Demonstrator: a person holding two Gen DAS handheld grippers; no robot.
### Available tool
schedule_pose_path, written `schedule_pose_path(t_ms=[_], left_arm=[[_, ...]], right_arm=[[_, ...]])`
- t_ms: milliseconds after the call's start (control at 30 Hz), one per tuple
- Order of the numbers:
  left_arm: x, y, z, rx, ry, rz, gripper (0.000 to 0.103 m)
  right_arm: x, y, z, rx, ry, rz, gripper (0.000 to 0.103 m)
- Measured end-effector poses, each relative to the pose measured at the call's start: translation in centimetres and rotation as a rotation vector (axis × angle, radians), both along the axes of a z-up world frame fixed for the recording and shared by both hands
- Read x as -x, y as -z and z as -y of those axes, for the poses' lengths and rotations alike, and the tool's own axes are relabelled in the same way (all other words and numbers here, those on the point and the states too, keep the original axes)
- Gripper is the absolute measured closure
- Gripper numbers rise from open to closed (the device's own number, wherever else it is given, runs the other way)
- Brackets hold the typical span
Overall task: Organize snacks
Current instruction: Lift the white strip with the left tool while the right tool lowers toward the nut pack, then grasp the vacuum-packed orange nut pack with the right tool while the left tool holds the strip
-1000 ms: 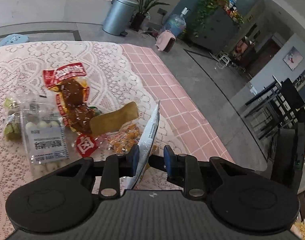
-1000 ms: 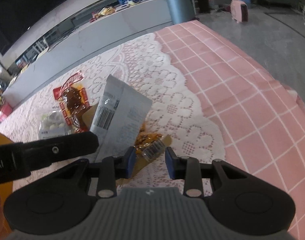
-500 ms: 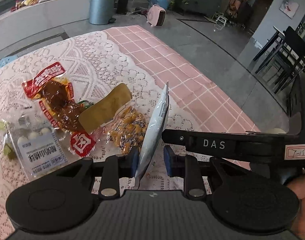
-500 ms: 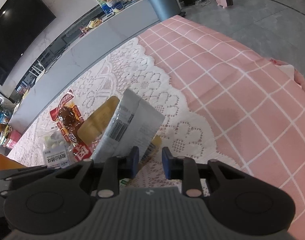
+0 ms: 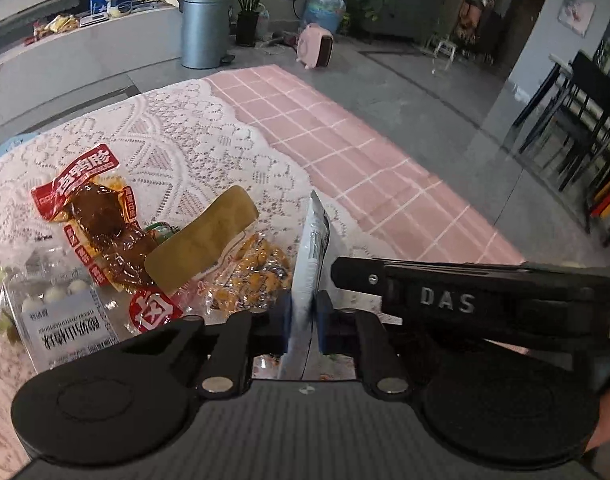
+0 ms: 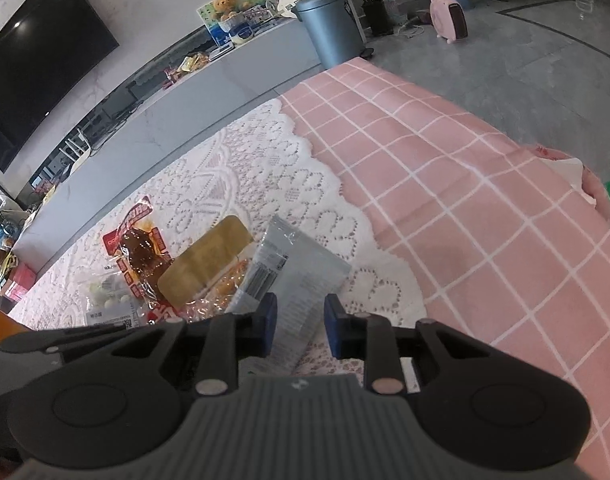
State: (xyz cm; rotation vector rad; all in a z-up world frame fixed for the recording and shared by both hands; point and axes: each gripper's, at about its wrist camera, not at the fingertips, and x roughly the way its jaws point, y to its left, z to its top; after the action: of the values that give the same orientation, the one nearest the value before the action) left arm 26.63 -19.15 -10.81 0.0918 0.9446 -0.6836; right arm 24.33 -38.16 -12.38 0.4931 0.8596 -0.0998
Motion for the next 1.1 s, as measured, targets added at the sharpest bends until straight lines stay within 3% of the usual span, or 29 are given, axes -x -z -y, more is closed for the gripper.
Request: schedule_pose_path(t_ms=[267, 367, 467, 533, 600, 700, 800, 1100], left_arm=[[1.5, -3.0, -2.4, 0.016, -0.093, 0.082, 0.095], [1.9, -4.4, -4.2, 0.019, -0.152, 0.119, 0.095], [2.2, -5.1, -5.9, -0.008, -0.214, 0.155, 0.095], [2.2, -5.1, -6.9, -0.011, -0.244, 0.160, 0.095], [2.2, -5.0, -7.7, 0.001, -0.265, 0.146, 0.095], [2.0, -4.9, -8.5, 0.008, -0.286, 0.130, 0.095], [2.0, -4.7, -9.1, 0.022, -0.299, 0.122, 0.095], [2.2, -4.4, -9.8, 0.057, -0.308, 0.101, 0.095]], right_arm=[[0.1, -0.2, 0.0, 0.030, 0.015, 0.006, 0.073], [-0.2, -0.4, -1.1, 0.052, -0.044, 0.021, 0.071], [-0.4, -1.1, -3.3, 0.140, -0.145, 0.071, 0.066], [-0.6, -1.4, -5.2, 0.214, -0.220, 0.100, 0.048], [-0.8, -1.4, -7.2, 0.294, -0.300, 0.112, 0.038], [-1.2, -0.9, -9.6, 0.411, -0.385, 0.116, 0.036], [-1.8, -0.1, -10.4, 0.478, -0.421, 0.091, 0.027], [-3.8, 1.6, -8.4, 0.355, -0.383, 0.038, 0.026]])
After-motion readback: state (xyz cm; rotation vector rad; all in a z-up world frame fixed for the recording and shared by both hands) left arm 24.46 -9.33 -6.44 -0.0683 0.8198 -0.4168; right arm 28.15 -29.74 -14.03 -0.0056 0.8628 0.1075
